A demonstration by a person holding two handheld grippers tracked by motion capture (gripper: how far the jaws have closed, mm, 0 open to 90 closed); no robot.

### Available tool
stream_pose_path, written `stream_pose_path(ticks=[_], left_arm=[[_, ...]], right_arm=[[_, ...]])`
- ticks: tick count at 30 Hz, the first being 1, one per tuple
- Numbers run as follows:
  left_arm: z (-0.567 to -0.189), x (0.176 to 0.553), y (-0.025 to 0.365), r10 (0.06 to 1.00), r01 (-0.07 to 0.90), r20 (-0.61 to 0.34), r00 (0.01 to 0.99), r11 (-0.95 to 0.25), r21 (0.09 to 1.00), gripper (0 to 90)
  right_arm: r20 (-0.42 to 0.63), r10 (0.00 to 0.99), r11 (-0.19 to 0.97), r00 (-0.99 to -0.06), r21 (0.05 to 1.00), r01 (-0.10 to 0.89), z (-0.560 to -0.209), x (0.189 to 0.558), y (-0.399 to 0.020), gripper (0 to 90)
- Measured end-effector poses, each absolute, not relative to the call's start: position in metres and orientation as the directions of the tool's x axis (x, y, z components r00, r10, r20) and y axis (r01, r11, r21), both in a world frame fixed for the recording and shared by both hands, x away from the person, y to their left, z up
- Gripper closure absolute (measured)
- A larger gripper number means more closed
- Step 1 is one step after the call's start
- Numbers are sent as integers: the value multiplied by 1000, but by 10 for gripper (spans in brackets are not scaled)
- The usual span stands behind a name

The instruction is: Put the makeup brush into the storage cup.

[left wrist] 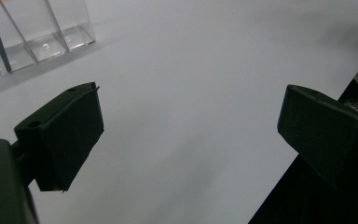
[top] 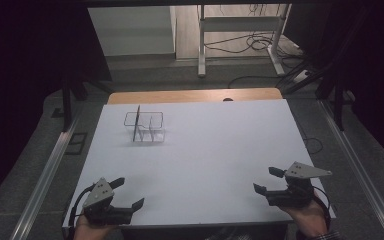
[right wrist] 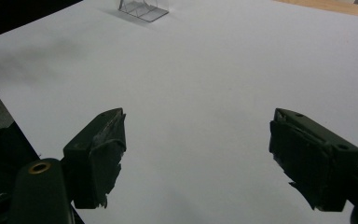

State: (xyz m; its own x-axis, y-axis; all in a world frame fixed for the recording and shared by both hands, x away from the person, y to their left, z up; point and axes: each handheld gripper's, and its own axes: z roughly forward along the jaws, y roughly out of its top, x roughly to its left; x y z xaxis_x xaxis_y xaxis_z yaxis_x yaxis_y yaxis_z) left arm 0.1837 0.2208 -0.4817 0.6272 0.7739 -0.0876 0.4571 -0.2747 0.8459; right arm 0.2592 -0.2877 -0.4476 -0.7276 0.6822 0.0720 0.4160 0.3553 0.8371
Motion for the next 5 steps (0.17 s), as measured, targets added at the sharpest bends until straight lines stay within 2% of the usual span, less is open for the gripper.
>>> stream_pose_path(ticks=[5], left_arm=[[-482,184,222,777,461,-100,621,-259,849,72]], right_arm=[[64,684,367,-727,830,419,-449,259,-287,182]])
